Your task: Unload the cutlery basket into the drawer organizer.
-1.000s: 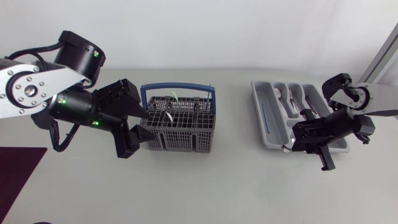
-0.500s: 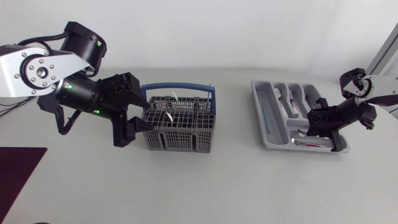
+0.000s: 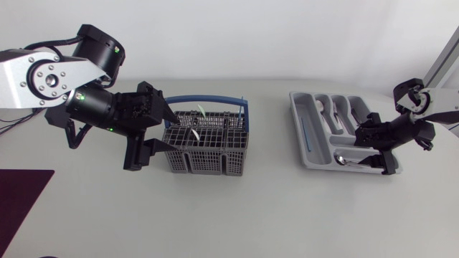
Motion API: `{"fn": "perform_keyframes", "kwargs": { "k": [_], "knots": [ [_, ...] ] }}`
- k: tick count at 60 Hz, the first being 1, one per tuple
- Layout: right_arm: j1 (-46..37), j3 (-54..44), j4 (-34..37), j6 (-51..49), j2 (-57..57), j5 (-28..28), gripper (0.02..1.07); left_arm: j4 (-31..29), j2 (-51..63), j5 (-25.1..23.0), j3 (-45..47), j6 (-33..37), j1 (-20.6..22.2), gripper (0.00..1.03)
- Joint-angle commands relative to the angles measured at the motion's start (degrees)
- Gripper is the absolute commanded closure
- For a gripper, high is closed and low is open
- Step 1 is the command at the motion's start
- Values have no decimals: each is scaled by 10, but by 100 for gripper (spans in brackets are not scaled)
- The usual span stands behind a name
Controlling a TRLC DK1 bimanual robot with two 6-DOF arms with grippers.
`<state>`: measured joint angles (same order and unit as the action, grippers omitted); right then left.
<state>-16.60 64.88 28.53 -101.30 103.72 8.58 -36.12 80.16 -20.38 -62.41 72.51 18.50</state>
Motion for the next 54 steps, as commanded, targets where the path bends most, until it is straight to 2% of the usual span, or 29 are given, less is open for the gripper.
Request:
{"fn": "perform_keyframes", "kwargs": {
  "k": [1, 9, 23, 32, 45, 50, 54],
  "knots": [
    [21, -27, -1, 14, -37, 8, 11, 4, 0, -5, -10, 62, 6, 6],
    [61, -68, 3, 57, -103, 17, 8, 40, -4, -2, 8, 107, 13, 6],
    [191, -118, 54, 224, -215, 37, 7, 87, 9, 17, 28, 181, 26, 7],
    [261, -158, 47, 283, -265, 57, 7, 120, 12, 31, 51, 223, 29, 9],
    [358, -201, 21, 361, -304, 63, 7, 147, 26, 43, 63, 266, 36, 28],
    [387, -211, 14, 384, -318, 63, 7, 152, 38, 44, 60, 279, 36, 31],
    [409, -223, 3, 400, -330, 63, 7, 154, 46, 45, 58, 285, 36, 40]
  ]
}}
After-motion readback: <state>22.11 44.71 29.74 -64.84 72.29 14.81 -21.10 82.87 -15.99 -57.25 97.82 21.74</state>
